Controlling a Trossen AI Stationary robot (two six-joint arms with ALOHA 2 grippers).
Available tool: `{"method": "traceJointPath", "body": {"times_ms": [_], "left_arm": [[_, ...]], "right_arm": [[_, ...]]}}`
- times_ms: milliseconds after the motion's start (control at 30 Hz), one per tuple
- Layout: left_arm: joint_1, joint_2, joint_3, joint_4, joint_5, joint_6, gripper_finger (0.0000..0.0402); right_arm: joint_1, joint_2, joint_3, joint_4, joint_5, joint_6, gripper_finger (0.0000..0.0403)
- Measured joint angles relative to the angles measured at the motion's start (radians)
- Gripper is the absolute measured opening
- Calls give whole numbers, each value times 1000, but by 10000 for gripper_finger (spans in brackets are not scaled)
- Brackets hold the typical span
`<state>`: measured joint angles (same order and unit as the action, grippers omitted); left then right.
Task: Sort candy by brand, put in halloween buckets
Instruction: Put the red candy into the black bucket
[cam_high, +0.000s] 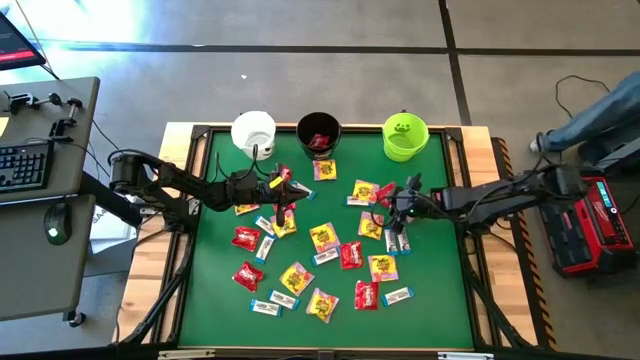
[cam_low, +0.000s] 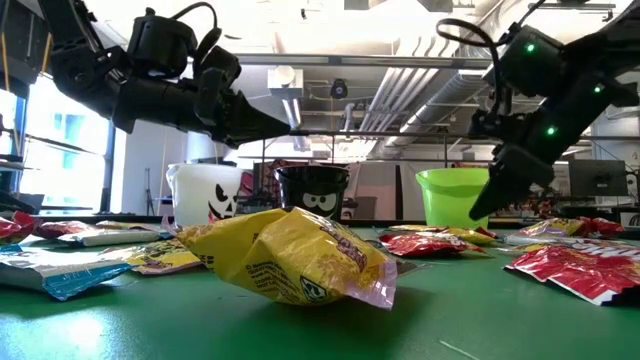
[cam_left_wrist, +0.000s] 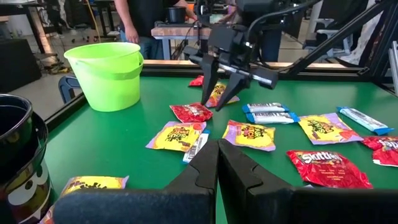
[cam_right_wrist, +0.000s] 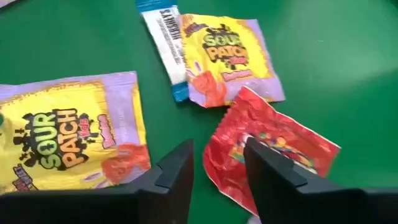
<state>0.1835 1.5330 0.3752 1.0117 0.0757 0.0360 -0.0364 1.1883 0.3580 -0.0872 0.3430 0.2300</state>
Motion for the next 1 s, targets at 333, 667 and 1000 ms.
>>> {"method": "traceJointPath", "body": {"times_ms": [333,667,1000], "left_arm": [[-1,0,0,-24,0,1,0],[-1,0,0,-26,0,1,0],[-1,0,0,-27,0,2,0]], "right_arm": [[0,120,9,23,-9,-26,117],[-5,168,79,-23,53,-54,8],[-43,164,240,-152,41,-48,1]]}}
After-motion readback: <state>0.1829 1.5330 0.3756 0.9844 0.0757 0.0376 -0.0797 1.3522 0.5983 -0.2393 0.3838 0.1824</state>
